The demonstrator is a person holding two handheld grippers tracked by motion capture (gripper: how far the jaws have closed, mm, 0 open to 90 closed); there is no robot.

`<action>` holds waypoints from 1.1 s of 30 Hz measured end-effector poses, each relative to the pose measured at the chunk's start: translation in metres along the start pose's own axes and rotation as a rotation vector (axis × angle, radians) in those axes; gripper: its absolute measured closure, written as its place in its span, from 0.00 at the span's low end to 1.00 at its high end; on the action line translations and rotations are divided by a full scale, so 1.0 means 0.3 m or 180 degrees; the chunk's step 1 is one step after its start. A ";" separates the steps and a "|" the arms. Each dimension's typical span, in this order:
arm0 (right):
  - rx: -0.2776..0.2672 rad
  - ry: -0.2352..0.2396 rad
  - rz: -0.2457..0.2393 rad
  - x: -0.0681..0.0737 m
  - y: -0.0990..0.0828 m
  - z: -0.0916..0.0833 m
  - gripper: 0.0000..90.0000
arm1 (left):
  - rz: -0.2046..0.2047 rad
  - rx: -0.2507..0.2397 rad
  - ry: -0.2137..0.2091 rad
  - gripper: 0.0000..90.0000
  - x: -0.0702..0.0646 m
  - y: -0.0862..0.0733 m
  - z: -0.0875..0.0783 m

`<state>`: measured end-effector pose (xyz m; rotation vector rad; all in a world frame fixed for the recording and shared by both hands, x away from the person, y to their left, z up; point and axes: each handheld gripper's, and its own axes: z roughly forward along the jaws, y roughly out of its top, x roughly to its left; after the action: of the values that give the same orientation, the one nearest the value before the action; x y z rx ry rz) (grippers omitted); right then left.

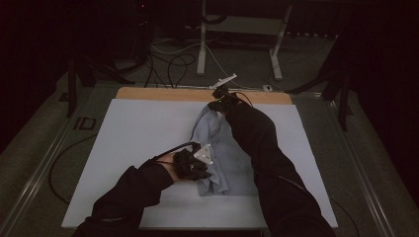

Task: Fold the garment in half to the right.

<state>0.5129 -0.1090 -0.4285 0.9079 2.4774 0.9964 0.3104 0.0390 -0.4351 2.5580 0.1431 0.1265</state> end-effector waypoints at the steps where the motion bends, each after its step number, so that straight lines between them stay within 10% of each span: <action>1: -0.0002 -0.0003 0.0037 -0.004 -0.004 -0.005 0.98 | 0.0025 0.0015 -0.0003 0.97 -0.001 0.012 0.008; 23: 0.0018 -0.0007 0.0195 -0.134 -0.124 -0.048 0.98 | 0.0440 0.0386 -0.0180 0.97 -0.026 0.227 0.224; 33: -0.0003 0.0009 0.0231 -0.166 -0.146 -0.064 0.98 | 0.0422 0.0442 -0.0232 0.97 -0.021 0.282 0.315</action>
<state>0.5213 -0.1760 -0.4431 1.0030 2.4619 1.0228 0.3220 -0.0831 -0.4679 2.7061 -0.0474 0.0757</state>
